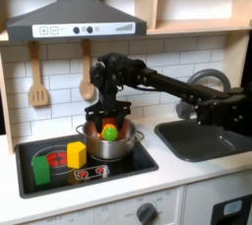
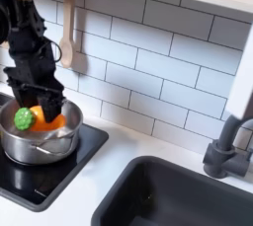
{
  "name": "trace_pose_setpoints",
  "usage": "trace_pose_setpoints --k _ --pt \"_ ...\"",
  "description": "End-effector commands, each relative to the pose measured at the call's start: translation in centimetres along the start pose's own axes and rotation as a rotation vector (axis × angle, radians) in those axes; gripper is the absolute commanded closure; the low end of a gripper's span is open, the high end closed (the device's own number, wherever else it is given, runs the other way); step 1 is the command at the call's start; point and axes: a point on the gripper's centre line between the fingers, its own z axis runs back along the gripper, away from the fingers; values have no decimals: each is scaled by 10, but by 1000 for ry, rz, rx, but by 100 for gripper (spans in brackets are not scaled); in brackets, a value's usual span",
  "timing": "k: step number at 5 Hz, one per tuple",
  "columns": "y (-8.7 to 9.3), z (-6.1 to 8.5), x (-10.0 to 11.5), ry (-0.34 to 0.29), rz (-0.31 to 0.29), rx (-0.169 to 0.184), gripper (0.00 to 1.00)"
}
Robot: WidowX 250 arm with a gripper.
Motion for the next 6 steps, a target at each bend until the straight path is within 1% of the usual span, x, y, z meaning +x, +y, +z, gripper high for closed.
trace_pose_setpoints --k 1,2,3,4,5,6 --pt "-5 11 5 -37 -15 -10 100" --pt "-6 2 -4 -6 -12 -20 100" --pt "-10 12 3 -40 -16 -20 100" --pt "-11 23 9 -73 -14 -31 100" --pt "-18 31 10 -83 -31 -49 100" --pt "-22 32 7 -80 -29 -66 100"
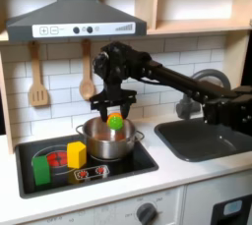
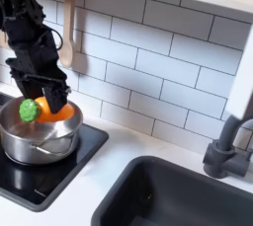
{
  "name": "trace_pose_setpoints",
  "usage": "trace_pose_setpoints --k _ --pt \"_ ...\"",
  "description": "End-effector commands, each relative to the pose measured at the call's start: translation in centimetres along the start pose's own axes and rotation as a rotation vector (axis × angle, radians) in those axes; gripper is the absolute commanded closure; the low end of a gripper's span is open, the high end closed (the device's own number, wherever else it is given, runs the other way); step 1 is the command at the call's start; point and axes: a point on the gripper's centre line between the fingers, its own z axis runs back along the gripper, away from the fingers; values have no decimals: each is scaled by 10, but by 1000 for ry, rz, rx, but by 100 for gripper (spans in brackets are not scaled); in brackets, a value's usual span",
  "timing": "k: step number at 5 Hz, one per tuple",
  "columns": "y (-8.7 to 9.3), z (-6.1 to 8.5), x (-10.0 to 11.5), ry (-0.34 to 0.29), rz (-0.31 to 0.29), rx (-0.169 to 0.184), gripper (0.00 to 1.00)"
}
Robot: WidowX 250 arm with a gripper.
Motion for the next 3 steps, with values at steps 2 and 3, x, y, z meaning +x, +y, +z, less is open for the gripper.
trace_pose_setpoints --k 2,3 --pt "-31 30 -7 -57 -23 -29 100" --pt "-48 32 -17 -59 -28 -32 100"
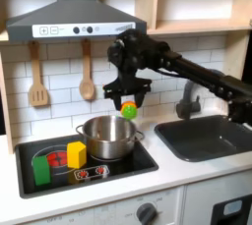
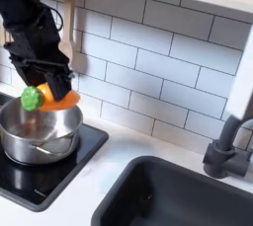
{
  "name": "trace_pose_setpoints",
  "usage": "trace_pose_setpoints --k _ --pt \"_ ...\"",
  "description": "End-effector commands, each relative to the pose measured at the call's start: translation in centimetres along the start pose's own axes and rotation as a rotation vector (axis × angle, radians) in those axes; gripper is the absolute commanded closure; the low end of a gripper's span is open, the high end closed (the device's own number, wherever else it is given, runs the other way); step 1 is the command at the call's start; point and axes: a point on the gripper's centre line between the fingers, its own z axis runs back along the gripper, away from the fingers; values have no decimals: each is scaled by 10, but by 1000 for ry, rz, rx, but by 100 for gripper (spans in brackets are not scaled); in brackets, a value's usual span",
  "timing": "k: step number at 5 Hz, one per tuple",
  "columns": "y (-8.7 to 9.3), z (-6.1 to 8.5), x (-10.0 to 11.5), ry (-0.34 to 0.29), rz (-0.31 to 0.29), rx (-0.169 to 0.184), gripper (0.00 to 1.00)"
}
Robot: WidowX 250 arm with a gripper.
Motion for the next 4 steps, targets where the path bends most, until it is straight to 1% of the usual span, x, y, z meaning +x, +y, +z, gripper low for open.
trace_pose_setpoints --k 1,2,3,4 --pt "-34 -4 -16 13 8 -20 100" --pt "-48 -12 -20 12 30 -22 100" --pt "-49 -15 -20 8 54 18 100" --pt "-53 -26 -22 27 61 40 100"
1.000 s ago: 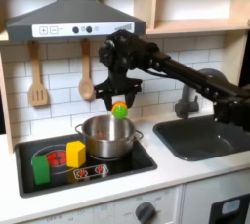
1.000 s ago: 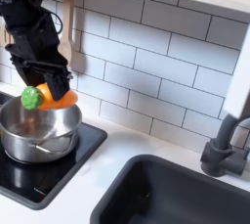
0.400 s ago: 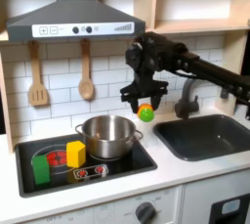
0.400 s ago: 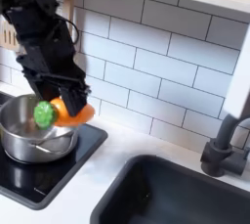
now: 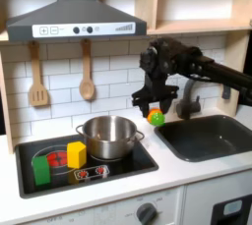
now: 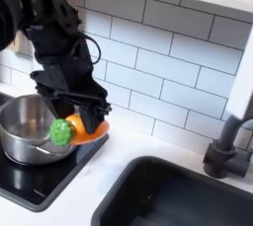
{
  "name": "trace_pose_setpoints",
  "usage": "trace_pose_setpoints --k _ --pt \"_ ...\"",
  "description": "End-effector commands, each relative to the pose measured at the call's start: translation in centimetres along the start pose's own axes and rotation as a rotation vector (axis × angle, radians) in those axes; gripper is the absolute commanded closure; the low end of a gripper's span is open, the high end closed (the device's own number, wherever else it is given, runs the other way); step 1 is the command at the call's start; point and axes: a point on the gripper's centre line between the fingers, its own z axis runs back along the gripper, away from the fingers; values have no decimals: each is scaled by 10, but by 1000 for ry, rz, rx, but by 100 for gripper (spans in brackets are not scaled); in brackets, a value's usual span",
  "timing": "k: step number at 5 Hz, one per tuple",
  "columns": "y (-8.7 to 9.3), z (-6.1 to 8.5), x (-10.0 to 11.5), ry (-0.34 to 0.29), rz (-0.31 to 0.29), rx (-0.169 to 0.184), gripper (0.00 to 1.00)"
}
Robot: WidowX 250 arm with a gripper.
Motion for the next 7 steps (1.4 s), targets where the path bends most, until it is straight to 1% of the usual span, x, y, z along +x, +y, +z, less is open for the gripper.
trace_pose_setpoints --k 1,2,3,4,6,7 --pt "-12 -16 1 17 8 35 100" --pt "-16 -18 1 2 31 58 100" --pt "-23 -31 1 31 28 60 100" --pt "-25 -42 0 57 27 70 100" --pt "-16 -50 -3 77 54 92 100" --pt "-10 -50 -6 68 65 115 100"
